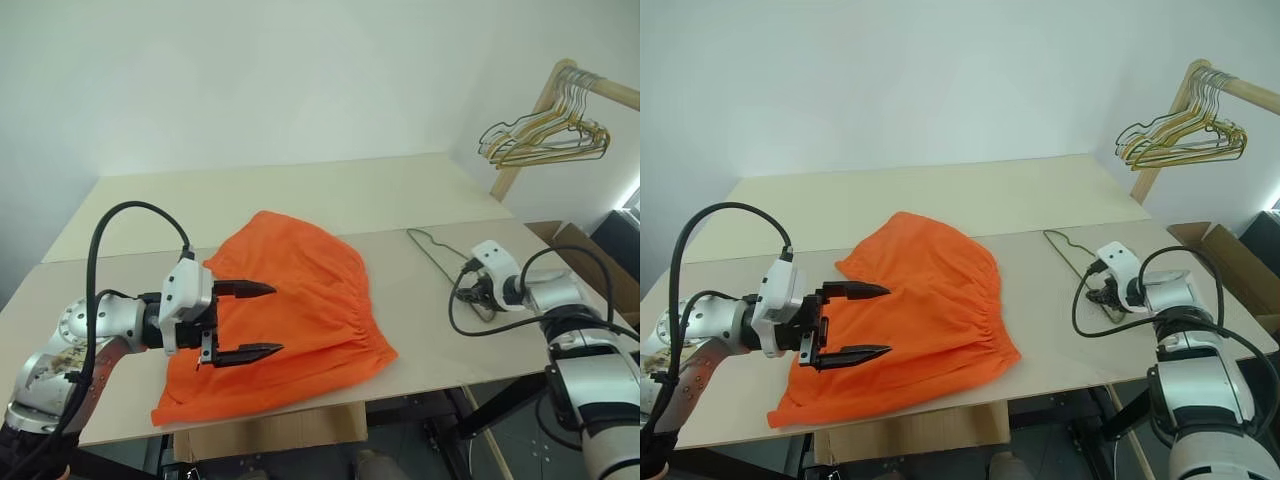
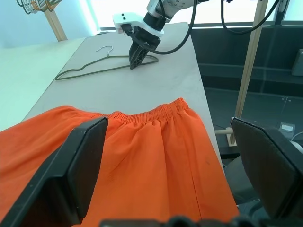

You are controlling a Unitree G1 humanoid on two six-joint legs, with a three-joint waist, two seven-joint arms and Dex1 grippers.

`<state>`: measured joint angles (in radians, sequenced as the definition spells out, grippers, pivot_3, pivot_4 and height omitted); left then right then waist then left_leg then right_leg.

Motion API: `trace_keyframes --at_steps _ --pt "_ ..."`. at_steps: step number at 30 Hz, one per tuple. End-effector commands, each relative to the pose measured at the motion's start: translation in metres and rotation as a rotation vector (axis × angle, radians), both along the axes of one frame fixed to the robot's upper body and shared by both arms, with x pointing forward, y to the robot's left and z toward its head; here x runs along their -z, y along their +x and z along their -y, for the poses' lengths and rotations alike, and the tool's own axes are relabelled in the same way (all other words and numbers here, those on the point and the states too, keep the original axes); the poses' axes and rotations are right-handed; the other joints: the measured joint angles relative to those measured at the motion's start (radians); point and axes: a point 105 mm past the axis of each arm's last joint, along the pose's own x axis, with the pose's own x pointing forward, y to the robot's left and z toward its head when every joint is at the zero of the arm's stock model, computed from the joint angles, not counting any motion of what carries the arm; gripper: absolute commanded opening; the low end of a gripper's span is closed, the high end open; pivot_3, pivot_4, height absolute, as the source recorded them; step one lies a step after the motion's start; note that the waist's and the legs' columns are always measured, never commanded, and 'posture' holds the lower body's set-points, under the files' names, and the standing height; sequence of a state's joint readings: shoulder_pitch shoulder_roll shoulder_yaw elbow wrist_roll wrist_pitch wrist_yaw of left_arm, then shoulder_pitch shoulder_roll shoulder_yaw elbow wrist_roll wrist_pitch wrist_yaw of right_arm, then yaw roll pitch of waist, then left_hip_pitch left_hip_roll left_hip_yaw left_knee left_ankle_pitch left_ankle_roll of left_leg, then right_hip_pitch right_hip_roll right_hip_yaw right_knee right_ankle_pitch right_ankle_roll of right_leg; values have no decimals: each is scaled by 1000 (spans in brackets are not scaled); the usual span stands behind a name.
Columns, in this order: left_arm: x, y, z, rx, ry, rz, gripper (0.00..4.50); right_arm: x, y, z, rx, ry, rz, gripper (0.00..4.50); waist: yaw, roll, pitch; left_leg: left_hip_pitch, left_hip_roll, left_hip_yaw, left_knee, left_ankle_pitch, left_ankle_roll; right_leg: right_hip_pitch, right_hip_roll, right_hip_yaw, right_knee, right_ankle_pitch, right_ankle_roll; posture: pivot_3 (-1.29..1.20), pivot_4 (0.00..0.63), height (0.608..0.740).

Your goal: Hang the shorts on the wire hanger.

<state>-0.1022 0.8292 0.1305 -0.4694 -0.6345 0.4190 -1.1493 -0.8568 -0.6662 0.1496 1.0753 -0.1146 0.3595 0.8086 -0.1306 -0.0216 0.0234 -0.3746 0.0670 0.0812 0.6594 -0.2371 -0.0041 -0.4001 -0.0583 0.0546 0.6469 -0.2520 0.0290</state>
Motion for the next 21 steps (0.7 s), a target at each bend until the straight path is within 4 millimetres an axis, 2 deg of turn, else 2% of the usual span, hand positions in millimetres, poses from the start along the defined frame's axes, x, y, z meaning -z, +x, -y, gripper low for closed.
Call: trace_keyframes --at_steps 1,2,3,7,9,12,14,16,18,21 --pt "-3 -3 3 20 -2 25 4500 6 -1 -4 -28 -30 -24 576 1 0 0 1 0 0 0 0 0 1 0 0 0 0 0 -46 0 740" --pt "-3 -3 3 17 -2 26 4500 8 -1 -5 -32 -34 -29 174 1 0 0 3 0 0 0 0 0 4 0 0 0 0 1 -43 0 740" --pt "-3 -3 3 15 -3 28 4500 10 -2 -6 -37 -36 -35 48 1 0 0 5 0 0 0 0 0 5 0 0 -1 -1 1 -43 0 740" --pt "-3 -1 3 -5 -9 39 4500 11 -1 -8 -37 -44 -26 48 1 -1 -1 8 0 -1 0 0 0 9 0 -1 -1 -3 5 -37 0 740" --pt "-4 11 3 -82 -38 74 4500 -1 8 -10 -17 -24 51 48 1 -1 -1 8 1 -1 0 0 0 9 0 -1 -1 -3 5 -34 0 740" --pt "-12 33 1 -228 -136 82 4500 -32 24 -17 -1 1 216 48 3 -1 0 8 0 -1 0 0 0 10 0 0 -1 -3 6 -27 0 740" --pt "-17 54 -2 -365 -262 -2 4500 -75 33 -40 -74 25 460 48 9 -1 0 7 0 -2 0 0 0 9 0 0 -1 -2 5 -34 0 740" --pt "-20 65 -3 -443 -384 -108 4500 -112 25 -67 -137 77 660 48 9 1 0 5 0 -4 0 0 0 7 0 0 0 -2 5 -51 0 740" --pt "-29 68 0 -457 -529 -213 4500 -136 5 -105 -246 145 817 48 7 1 -1 2 0 -9 -1 0 0 4 1 0 0 -3 7 -56 0 740" --pt "-39 73 7 -427 -677 -321 4500 -155 -30 -160 -381 220 992 48 12 1 -1 -6 0 -15 0 -1 -1 -3 1 0 1 -1 5 -57 0 740"
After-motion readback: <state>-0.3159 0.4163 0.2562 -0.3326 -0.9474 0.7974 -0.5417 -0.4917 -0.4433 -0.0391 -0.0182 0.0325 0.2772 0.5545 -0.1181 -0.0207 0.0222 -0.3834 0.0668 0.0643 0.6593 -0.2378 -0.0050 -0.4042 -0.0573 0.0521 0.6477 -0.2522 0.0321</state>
